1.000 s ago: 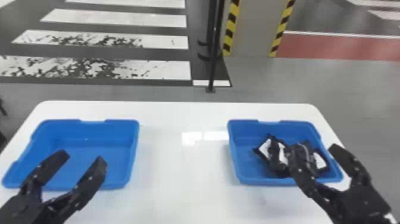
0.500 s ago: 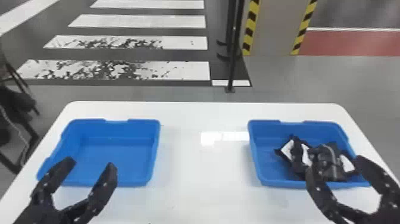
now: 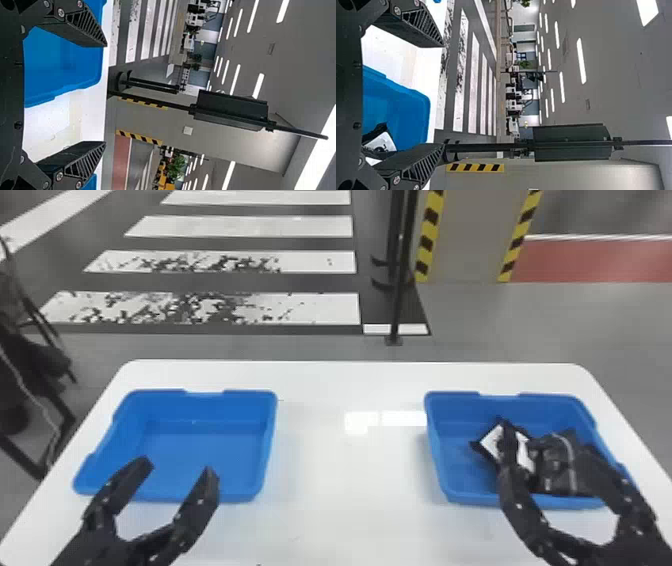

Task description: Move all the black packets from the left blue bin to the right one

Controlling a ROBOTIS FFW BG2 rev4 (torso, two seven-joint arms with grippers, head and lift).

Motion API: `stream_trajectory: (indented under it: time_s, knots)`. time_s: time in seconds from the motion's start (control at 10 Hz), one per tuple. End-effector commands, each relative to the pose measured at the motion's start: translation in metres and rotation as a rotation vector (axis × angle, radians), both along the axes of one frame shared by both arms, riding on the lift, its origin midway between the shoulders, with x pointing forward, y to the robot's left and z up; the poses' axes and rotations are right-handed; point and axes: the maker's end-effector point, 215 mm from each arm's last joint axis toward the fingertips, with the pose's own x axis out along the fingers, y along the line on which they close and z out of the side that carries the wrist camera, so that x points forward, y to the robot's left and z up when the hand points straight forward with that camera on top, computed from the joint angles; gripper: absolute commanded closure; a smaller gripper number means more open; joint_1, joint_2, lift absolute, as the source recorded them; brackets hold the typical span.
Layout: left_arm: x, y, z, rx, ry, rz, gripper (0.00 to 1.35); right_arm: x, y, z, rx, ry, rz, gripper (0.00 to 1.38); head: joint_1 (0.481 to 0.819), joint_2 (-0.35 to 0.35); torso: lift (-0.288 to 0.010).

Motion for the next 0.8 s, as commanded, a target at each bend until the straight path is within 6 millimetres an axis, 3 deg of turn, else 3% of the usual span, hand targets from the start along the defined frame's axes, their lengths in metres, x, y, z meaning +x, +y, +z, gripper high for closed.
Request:
stream_trajectory:
  time_s: [0.0,0.7]
  knots:
    - [-0.0007,0.0008,-0.0012,0.0,0.004,0.001,0.17,0.001,0.0008,0.0018,0.003,-0.004,0.001,0.14,0.695,0.022,-0.14]
    - [-0.0011,0.0028,-0.0063,0.004,0.021,0.003,0.17,0.0028,0.0009,0.0013,0.014,-0.005,0.001,0.14,0.695,0.029,-0.14]
